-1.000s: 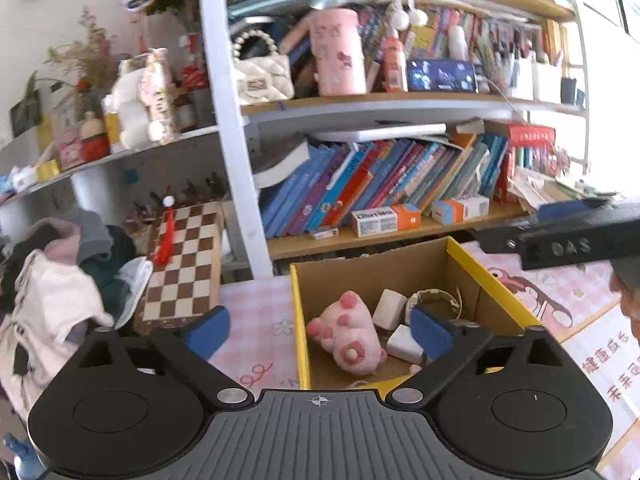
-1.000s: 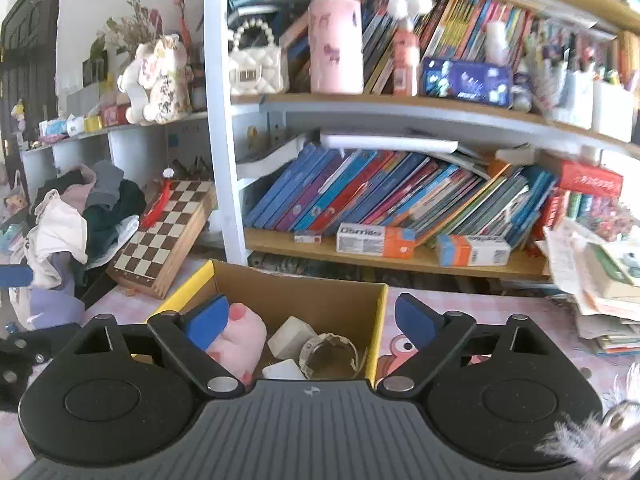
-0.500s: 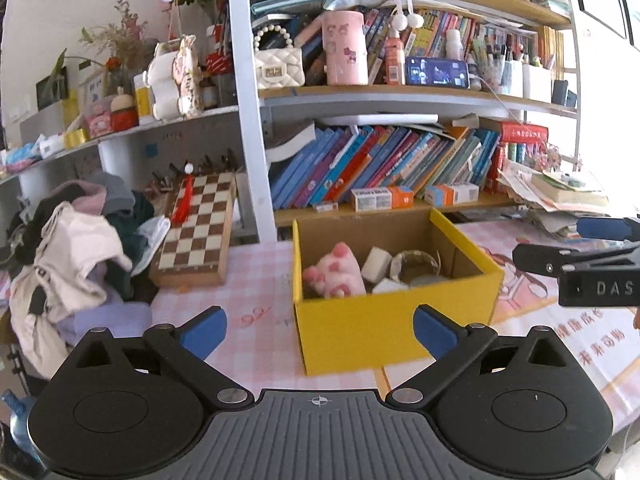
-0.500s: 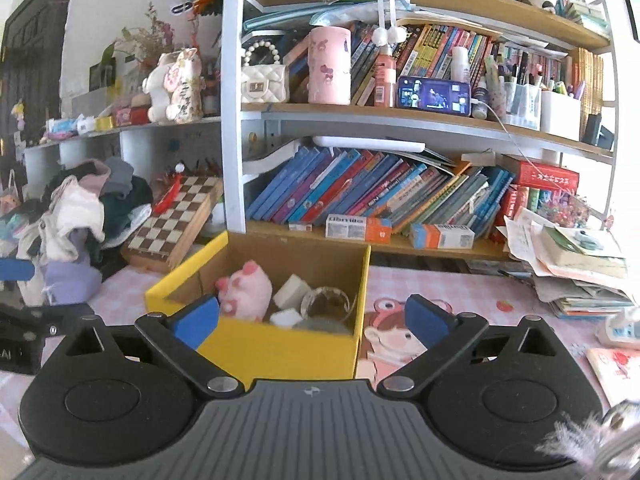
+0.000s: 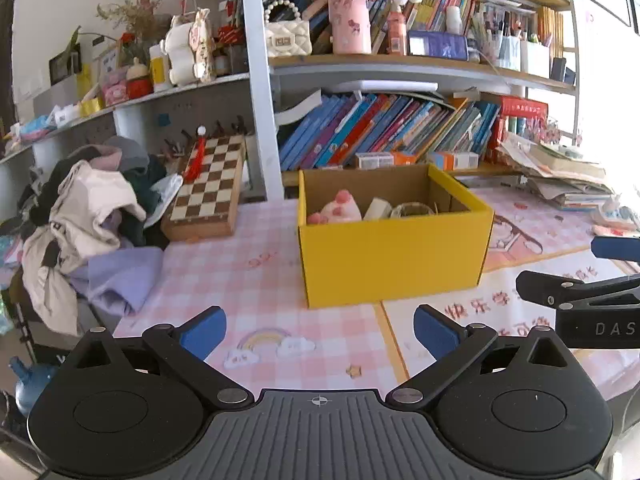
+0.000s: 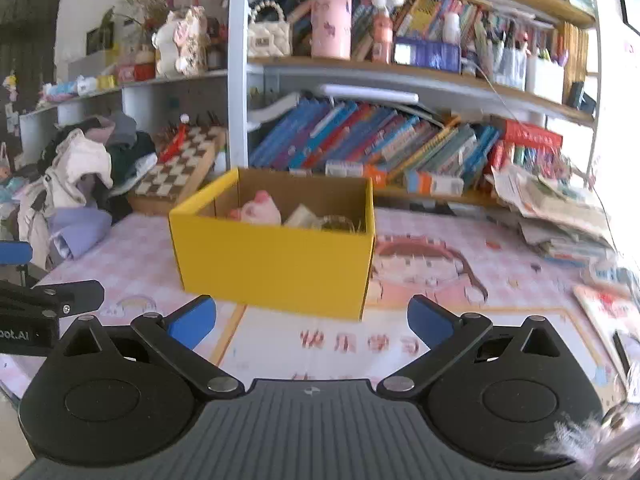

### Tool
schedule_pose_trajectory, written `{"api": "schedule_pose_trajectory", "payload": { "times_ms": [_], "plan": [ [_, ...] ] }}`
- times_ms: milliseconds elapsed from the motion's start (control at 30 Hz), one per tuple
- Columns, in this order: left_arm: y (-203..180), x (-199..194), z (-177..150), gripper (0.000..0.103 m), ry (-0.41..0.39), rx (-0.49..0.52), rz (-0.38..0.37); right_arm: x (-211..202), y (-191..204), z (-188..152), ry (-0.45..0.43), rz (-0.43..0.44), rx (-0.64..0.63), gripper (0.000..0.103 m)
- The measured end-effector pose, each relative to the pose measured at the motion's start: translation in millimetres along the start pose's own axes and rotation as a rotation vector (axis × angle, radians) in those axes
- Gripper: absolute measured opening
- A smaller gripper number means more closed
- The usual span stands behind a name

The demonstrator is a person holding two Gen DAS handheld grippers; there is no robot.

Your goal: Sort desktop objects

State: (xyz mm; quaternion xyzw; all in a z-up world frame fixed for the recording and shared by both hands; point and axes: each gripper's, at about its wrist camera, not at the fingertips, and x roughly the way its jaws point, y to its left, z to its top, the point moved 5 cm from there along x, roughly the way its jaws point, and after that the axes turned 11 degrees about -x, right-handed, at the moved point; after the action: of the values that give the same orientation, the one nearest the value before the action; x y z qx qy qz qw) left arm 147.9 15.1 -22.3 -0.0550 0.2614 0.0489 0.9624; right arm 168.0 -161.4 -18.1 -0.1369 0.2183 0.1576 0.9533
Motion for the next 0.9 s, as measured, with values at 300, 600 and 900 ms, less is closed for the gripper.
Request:
{"api": "schedule_pose_trajectory", "payload": {
  "times_ms": [300,600,900],
  "plan": [
    [1,-7,-27,0.101,0.057,-0.003,0.002,-9,9,-22,0.083,-0.031,0.03,0.103],
    [-2,-12,-39,0.101,0.085,0.002,-0.012,-20,12,-35,0.117,-0.044,0.033,0.103],
    [-8,-19,-47,0.101,0.1,0.051,-0.024,-22,17,-40,0.126,-0.034,0.04,0.103]
  ]
}}
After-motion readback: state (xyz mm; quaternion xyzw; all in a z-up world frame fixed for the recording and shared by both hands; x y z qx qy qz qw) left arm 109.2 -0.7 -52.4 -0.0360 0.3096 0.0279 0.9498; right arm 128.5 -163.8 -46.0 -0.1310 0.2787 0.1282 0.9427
